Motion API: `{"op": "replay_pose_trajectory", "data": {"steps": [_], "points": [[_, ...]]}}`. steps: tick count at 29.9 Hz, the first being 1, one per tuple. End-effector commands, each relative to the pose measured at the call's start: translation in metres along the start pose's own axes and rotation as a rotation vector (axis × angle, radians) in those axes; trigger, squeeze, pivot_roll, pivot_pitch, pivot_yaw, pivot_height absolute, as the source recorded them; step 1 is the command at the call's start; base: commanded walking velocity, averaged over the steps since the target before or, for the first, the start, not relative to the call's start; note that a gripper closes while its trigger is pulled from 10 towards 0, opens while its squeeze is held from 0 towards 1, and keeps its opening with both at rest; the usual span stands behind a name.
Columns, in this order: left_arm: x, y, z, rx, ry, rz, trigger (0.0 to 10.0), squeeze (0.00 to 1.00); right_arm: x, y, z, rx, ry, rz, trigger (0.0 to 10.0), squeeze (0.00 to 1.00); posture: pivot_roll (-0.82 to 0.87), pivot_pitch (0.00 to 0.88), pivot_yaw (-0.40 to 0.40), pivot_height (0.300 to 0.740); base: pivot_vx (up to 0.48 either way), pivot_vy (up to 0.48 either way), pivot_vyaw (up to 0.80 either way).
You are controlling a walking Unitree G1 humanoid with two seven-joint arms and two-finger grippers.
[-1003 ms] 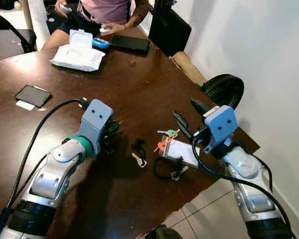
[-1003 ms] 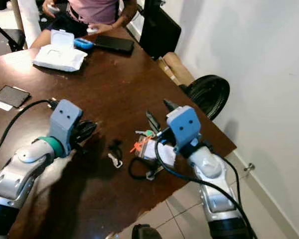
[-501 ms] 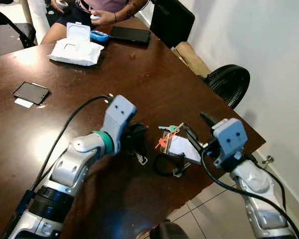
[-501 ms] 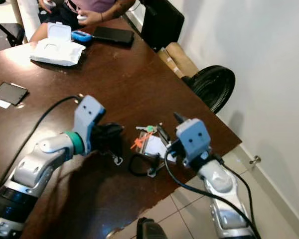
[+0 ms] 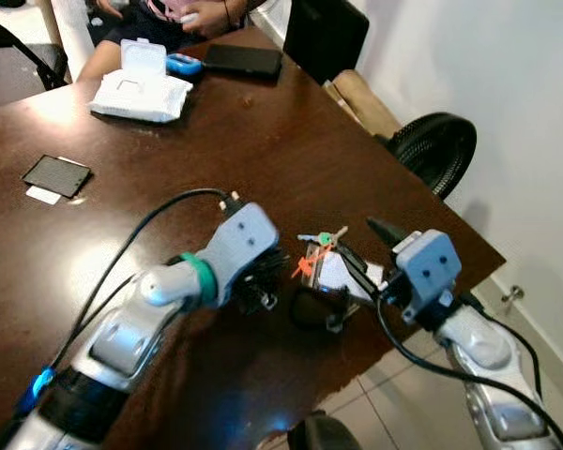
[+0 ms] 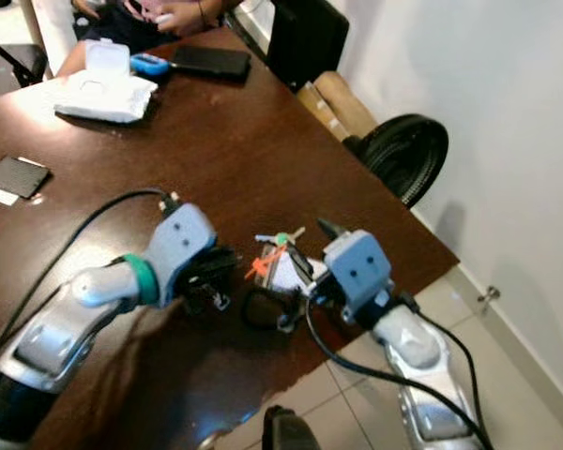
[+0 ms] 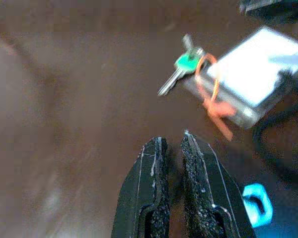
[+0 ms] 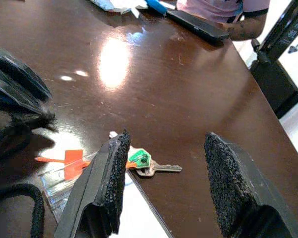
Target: Hang keys on a hook
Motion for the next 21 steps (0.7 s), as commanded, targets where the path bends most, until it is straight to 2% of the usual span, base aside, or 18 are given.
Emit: {"op": "replay_pose_trajectory", "data": {"steps": [1, 2, 3, 4, 7, 13, 16, 17, 18, 19, 21], "points": [[-0.007, -0.003, -0.005, 0.002, 0.027, -0.004, 10.0, 0.04, -0.001, 0.007, -0.004, 0.018, 0.011, 0.017, 10.0, 0.00, -0.03, 0.203, 0.077, 0.740, 0.000, 0.000, 0.00], [-0.007, -0.003, -0.005, 0.002, 0.027, -0.004, 10.0, 0.04, -0.001, 0.007, -0.004, 0.018, 0.011, 0.017, 10.0, 0.00, -0.03, 0.203, 0.077, 0.740, 0.000, 0.000, 0.00], [-0.011, 0.001, -0.007, -0.013, 0.036, 0.011, 10.0, 0.94, 0.000, 0.008, -0.005, 0.021, 0.009, 0.020, 10.0, 0.00, -0.03, 0.201, 0.074, 0.740, 0.000, 0.000, 0.00], [-0.013, 0.005, -0.011, -0.045, 0.043, 0.022, 10.0, 1.00, 0.002, 0.009, -0.004, 0.023, 0.005, 0.023, 10.0, 0.00, -0.03, 0.198, 0.070, 0.740, 0.000, 0.000, 0.00], [-0.014, 0.012, -0.017, -0.092, 0.051, 0.056, 10.0, 1.00, 0.004, 0.010, -0.002, 0.025, -0.001, 0.029, 10.0, 0.00, -0.03, 0.199, 0.070, 0.740, 0.000, 0.000, 0.00], [-0.013, 0.012, -0.018, -0.141, 0.044, 0.056, 10.0, 1.00, 0.003, 0.008, -0.002, 0.022, 0.000, 0.026, 10.0, 0.00, -0.03, 0.198, 0.067, 0.740, 0.000, 0.000, 0.00], [-0.007, 0.006, -0.016, -0.154, 0.037, 0.032, 10.0, 1.00, 0.001, 0.006, -0.003, 0.022, 0.007, 0.018, 10.0, 0.00, -0.04, 0.203, 0.070, 0.740, 0.000, 0.000, 0.00], [-0.005, 0.005, -0.014, -0.161, 0.030, 0.028, 10.0, 0.73, 0.000, 0.007, -0.003, 0.023, 0.008, 0.018, 10.0, 0.00, -0.04, 0.203, 0.071, 0.740, 0.000, 0.000, 0.00], [-0.005, 0.005, -0.014, -0.161, 0.030, 0.028, 10.0, 0.73, 0.000, 0.007, -0.003, 0.023, 0.008, 0.018, 10.0, 0.00, -0.04, 0.203, 0.071, 0.740, 0.000, 0.000, 0.00], [-0.002, 0.003, -0.010, -0.187, 0.016, 0.011, 10.0, 0.00, 0.000, 0.007, -0.003, 0.023, 0.009, 0.017, 10.0, 0.00, -0.04, 0.203, 0.072, 0.740, 0.000, 0.000, 0.00], [0.001, 0.001, -0.004, -0.214, -0.004, -0.011, 10.0, 0.00, -0.001, 0.007, -0.003, 0.024, 0.009, 0.015, 10.0, 0.00, -0.05, 0.203, 0.075, 0.740, 0.000, 0.000, 0.00]]}}
Point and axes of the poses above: a point about 5 cm out from each wrist's last joint towards the gripper, its own x axis pointing out of the wrist towards the gripper, its own z axis along the axis of the wrist's last joint, y = z × x, the point moved 6 cm from there along x, pointing out of the wrist towards the gripper, and after that the axes turned 8 degrees about x, right-handed, at the moved point
